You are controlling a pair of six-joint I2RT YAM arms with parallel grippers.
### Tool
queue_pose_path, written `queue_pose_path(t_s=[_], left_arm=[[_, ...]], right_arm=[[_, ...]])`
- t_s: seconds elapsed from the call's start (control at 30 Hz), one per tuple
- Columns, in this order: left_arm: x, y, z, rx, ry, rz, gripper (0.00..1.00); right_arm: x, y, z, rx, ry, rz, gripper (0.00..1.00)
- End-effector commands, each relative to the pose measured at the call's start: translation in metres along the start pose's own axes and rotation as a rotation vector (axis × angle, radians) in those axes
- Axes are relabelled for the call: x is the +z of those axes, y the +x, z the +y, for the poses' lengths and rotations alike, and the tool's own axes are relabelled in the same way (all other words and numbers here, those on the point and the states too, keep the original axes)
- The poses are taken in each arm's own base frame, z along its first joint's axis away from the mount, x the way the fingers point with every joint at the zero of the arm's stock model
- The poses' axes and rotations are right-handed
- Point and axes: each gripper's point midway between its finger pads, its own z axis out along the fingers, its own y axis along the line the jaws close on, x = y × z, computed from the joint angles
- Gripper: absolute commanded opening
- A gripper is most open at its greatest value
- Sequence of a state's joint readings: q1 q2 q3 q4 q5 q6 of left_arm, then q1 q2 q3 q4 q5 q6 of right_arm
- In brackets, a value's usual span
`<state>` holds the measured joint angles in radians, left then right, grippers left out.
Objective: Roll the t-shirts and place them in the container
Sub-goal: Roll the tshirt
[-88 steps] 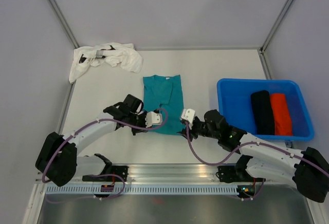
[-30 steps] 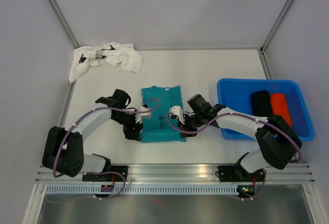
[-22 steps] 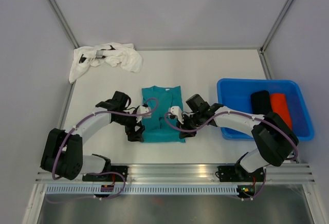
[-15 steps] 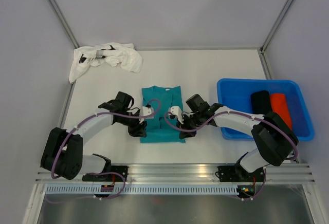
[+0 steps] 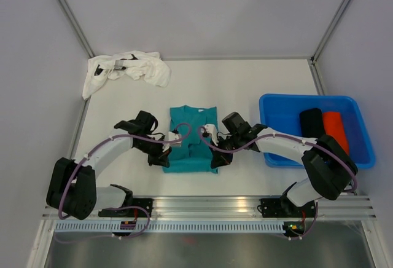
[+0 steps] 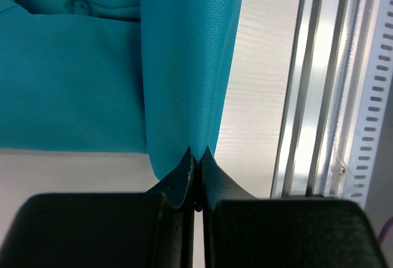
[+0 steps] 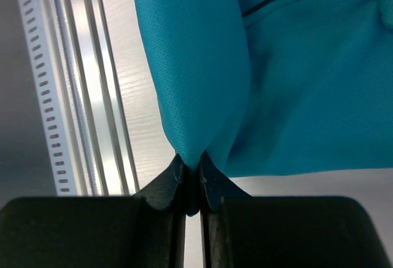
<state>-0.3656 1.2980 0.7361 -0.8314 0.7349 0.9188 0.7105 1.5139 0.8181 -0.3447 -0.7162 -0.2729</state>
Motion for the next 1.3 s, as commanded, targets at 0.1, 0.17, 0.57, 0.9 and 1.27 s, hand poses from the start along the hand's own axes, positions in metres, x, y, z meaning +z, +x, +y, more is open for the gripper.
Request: queue_pose_path(t_s=[0.1, 0.17, 0.57, 0.9, 1.27], left_arm=[[-0.015, 0.011, -0.029, 0.035, 0.097, 0.059, 0.02], [-0.008, 0.014, -0.032, 0.010, 0.127, 0.049, 0.02], [0.008, 0.010, 0.025, -0.201, 0.102, 0.040, 0.06], [0.011, 0.010, 0.033, -0.259, 0.096, 0.059, 0.12], [0.007, 0.004, 0.036, -0.298, 0.050, 0.044, 0.22]], right_arm=[[0.007, 0.005, 0.048, 0.082, -0.171, -0.025, 0.04], [0.010, 0.011, 0.052, 0.102, -0.190, -0.014, 0.11], [0.015, 0.013, -0.006, 0.253, -0.002, -0.034, 0.37], [-0.009, -0.002, -0.018, 0.270, 0.191, -0.169, 0.37], [-0.016, -0.055, 0.040, 0.042, 0.133, -0.392, 0.12]])
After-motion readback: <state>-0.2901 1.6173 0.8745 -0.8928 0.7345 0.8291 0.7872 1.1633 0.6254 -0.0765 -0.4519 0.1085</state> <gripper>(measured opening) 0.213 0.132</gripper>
